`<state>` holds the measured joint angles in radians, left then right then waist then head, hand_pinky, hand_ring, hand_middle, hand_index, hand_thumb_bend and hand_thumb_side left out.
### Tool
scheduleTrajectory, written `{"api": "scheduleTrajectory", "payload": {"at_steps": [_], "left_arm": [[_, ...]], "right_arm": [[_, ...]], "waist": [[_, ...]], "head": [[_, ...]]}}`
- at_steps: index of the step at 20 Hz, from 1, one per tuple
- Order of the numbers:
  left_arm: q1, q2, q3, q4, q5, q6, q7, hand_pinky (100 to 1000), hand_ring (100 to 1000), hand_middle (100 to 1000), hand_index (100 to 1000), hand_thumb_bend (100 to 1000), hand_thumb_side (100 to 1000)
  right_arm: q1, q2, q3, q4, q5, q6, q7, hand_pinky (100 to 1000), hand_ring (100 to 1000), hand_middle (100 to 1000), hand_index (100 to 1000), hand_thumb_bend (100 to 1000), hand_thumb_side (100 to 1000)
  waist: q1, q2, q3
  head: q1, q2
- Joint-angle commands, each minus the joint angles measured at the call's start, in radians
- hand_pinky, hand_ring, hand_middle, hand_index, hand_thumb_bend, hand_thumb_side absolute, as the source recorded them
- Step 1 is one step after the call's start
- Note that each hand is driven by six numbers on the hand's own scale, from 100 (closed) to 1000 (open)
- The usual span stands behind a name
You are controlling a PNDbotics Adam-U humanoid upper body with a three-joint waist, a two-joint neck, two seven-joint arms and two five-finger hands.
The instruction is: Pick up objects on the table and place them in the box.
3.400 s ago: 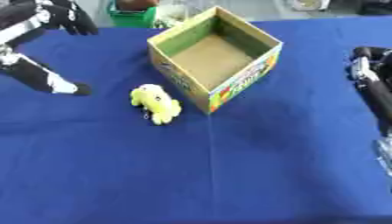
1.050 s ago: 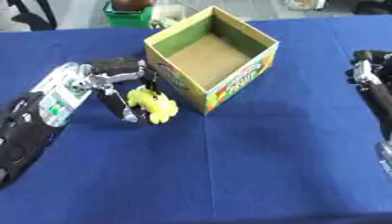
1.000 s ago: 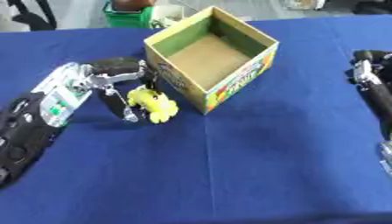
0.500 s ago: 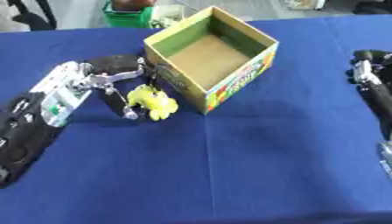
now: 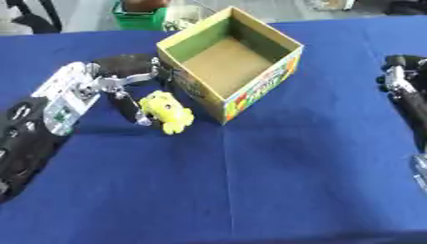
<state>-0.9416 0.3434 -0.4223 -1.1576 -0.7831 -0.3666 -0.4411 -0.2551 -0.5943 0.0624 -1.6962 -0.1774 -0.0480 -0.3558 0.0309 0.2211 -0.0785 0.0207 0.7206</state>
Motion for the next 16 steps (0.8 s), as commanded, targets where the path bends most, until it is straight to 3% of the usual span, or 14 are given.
{"api": "scheduleTrajectory", "payload": {"at_steps": [1, 16], "left_arm": [[-0.023, 0.007, 0.013, 0.001, -0.01, -0.006, 0.002, 680, 638, 609, 692, 660, 100], [-0.01, -0.036, 0.031, 0.082, -0.102, -0.033, 0.044, 682, 647, 617, 699, 659, 100]], "right_arm": [[-0.014, -0.017, -0.005, -0.01, -0.001, -0.002, 0.005, 610, 606, 599, 698, 100, 567], [-0.024, -0.013, 0.0, -0.01, -0.004, 0.0, 0.013, 610, 606, 598, 698, 100, 569]], "waist": [[-0.004, -0.018, -0.004], [-0.01, -0.005, -0.028]], "head": [[0.004, 0.003], [0.013, 0.004]]}}
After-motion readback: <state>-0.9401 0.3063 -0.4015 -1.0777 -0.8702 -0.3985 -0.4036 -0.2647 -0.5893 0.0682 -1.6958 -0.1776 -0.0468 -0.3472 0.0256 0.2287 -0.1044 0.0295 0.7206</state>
